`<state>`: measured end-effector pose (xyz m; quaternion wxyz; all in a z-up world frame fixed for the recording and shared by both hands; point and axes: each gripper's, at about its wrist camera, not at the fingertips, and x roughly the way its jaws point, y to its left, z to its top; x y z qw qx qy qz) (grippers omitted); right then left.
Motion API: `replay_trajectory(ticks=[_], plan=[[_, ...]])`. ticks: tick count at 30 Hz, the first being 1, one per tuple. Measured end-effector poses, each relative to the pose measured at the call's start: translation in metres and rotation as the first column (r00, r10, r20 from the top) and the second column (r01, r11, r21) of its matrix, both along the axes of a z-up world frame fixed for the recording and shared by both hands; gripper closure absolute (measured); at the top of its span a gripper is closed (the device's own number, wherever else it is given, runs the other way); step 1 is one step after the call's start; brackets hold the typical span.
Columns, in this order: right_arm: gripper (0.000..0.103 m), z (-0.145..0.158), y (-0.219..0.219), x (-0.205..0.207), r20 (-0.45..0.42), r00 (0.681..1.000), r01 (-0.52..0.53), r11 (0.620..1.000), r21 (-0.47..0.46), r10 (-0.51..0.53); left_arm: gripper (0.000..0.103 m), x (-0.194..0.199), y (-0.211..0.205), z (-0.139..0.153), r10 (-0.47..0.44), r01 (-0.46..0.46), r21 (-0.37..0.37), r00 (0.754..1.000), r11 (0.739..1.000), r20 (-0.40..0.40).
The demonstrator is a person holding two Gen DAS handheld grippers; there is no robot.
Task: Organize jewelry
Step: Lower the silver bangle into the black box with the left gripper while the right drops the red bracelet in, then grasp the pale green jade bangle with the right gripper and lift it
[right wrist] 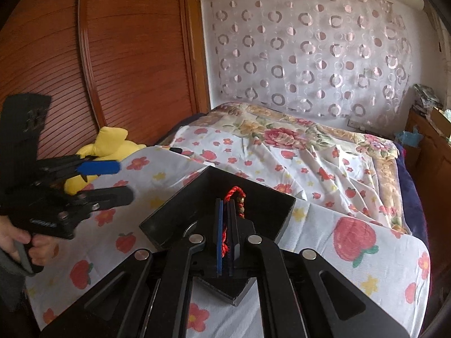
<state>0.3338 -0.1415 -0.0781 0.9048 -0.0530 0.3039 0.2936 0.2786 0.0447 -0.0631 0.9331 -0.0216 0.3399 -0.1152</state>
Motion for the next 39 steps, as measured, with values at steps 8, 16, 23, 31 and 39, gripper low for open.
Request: replay_trajectory(ticks=[8, 16, 23, 31, 39], plan=[[0.061, 0.011, -0.011, -0.02, 0.038, 0.999, 0.033, 0.999, -0.017, -0.032, 0.021, -0.035, -0.002, -0.008, 0.002, -0.002, 0.012, 1.0, 1.0, 0.0], [0.073, 0.005, -0.028, -0.059, -0.007, 1.0, 0.026, 1.0, -0.018, -0.026, 0.018, -0.081, -0.006, -0.012, -0.007, 0.007, 0.014, 1.0, 1.0, 0.004], [0.08, -0.024, -0.022, -0.096, -0.094, 0.996, -0.016, 0.998, -0.058, 0.01, 0.016, -0.117, -0.013, -0.019, -0.009, 0.009, 0.022, 1.0, 1.0, -0.001], [0.084, -0.048, -0.023, -0.097, -0.232, 0.973, -0.008, 0.999, -0.042, -0.002, 0.016, -0.149, -0.015, -0.023, 0.001, -0.002, 0.03, 1.0, 1.0, 0.014], [0.084, -0.058, -0.015, -0.089, -0.314, 0.95, -0.014, 0.998, -0.059, -0.005, 0.015, -0.169, -0.013, -0.027, 0.021, -0.022, 0.049, 1.0, 0.999, 0.013]])
